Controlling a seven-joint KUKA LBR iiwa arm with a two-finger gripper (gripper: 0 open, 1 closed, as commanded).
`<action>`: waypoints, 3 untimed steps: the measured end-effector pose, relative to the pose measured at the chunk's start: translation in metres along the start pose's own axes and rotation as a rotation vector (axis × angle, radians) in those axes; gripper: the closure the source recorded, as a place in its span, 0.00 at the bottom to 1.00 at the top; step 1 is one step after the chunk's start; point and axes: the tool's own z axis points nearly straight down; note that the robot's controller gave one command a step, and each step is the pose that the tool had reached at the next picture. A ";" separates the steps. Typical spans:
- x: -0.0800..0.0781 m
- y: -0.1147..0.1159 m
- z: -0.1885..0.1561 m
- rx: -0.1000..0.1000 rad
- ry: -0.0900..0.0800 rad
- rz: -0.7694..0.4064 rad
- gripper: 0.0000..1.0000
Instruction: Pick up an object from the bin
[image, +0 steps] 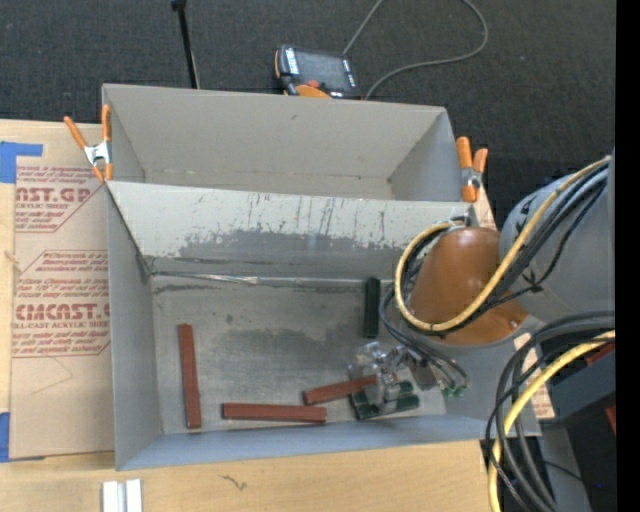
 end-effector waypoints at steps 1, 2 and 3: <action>-0.002 0.000 -0.128 0.000 0.006 -0.001 1.00; -0.001 0.000 -0.124 -0.003 0.013 -0.002 0.00; -0.009 0.007 0.005 -0.005 0.019 -0.058 0.00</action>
Offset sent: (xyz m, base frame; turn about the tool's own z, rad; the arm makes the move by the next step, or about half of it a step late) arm -0.0015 -0.0004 0.1239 -0.0011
